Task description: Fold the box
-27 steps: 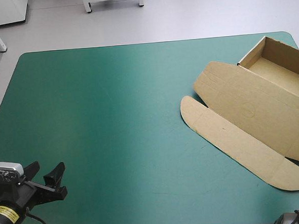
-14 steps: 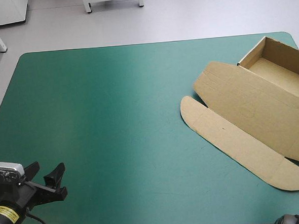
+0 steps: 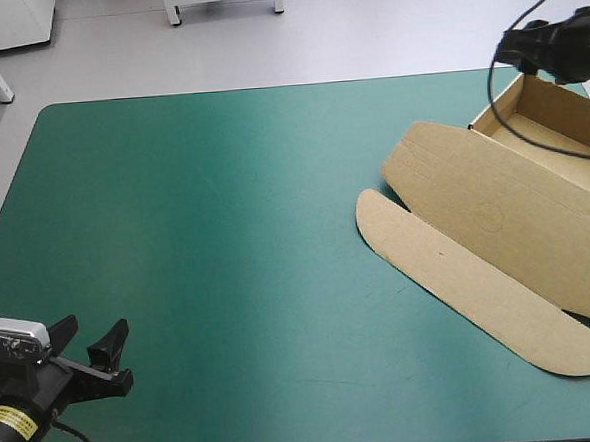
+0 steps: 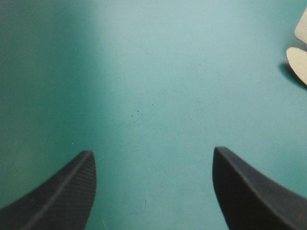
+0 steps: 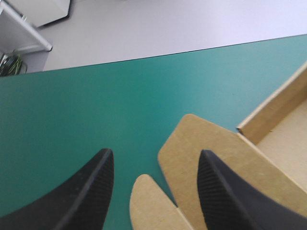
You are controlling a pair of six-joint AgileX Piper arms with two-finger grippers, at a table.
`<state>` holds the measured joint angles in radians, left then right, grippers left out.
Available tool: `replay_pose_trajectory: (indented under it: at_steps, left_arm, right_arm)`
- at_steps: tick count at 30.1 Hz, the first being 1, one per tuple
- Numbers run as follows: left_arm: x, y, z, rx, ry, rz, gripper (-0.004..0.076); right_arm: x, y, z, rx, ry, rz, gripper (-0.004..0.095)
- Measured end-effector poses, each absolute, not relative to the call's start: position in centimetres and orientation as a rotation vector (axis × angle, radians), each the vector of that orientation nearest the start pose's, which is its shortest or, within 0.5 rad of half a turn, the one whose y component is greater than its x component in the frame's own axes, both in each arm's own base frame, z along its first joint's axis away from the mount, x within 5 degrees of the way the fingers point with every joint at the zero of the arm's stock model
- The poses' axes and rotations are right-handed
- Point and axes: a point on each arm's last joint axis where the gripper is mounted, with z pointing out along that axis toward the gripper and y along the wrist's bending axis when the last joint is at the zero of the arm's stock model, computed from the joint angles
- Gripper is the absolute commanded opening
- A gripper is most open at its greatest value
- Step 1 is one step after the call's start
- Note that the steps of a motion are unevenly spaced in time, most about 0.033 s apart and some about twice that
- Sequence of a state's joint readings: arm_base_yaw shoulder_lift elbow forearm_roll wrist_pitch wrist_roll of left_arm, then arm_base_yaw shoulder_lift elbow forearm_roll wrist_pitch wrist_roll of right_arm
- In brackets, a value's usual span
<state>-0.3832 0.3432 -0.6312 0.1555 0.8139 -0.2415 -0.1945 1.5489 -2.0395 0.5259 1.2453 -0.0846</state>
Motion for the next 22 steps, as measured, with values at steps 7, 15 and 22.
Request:
replay_pose_trajectory:
  at_steps: [7,15,22]
  left_arm:
    - [5.5,-1.1,33.0,0.178,1.989,-0.222,0.0494]
    - [5.8,-1.3,32.0,0.186,1.99,-0.223,0.0494]
    - [6.3,-1.6,30.8,0.19,1.992,-0.244,0.0494]
  right_arm:
    - [25.1,7.0,51.1,-0.33,2.184,0.561,0.0455]
    - [20.2,11.3,42.3,-0.583,2.31,0.573,0.0418]
    - [15.7,11.1,34.7,-0.628,2.17,0.563,0.0418]
